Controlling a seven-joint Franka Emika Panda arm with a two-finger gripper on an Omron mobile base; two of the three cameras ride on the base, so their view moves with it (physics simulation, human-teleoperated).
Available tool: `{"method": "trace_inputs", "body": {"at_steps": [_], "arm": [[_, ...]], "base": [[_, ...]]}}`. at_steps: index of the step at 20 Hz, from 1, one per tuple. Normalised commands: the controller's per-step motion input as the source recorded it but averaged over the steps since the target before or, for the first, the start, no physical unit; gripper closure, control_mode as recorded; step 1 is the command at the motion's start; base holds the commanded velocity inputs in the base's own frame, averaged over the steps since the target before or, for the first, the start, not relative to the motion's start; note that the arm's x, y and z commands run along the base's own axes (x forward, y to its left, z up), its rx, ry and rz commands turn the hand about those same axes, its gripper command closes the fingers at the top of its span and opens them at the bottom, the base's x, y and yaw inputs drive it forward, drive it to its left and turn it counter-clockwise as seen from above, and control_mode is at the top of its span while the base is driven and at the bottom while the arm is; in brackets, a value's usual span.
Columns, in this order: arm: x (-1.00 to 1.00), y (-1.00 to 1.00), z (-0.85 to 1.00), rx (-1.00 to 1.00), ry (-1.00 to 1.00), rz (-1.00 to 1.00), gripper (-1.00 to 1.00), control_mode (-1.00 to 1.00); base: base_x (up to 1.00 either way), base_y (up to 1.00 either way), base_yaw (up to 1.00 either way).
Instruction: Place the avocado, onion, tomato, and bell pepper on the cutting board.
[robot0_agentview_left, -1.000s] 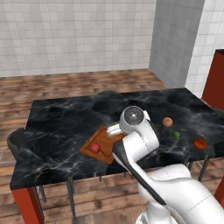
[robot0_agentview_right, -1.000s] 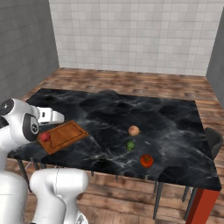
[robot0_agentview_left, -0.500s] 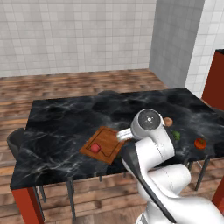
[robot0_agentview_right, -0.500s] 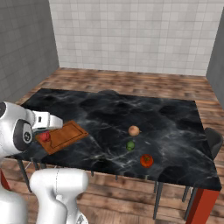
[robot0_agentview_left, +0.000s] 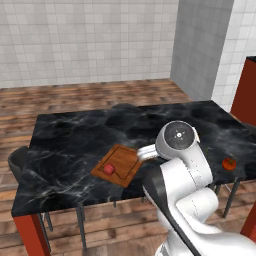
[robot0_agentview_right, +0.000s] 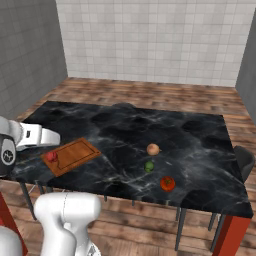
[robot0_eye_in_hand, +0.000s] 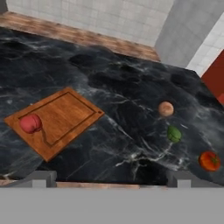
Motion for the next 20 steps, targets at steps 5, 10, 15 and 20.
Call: {"method": "trace_inputs", "body": {"at_steps": [5,10,15,20], "arm": [[-0.06,-0.34,0.40,0.04,0.14,-0.09,-1.00,-1.00],[0.00,-0.49,0.27,0.04,0.20,-0.09,-1.00,-1.00],[0.03,-0.48,0.04,0.04,0.19,-0.07,-1.00,-1.00],[0.28,-0.30,0.00,0.02,0.16,-0.01,-1.00,-1.00]], "base": [[0.00,0.00,0.00],[0.00,0.00,0.00],[0.00,0.00,0.00],[0.00,0.00,0.00]]}}
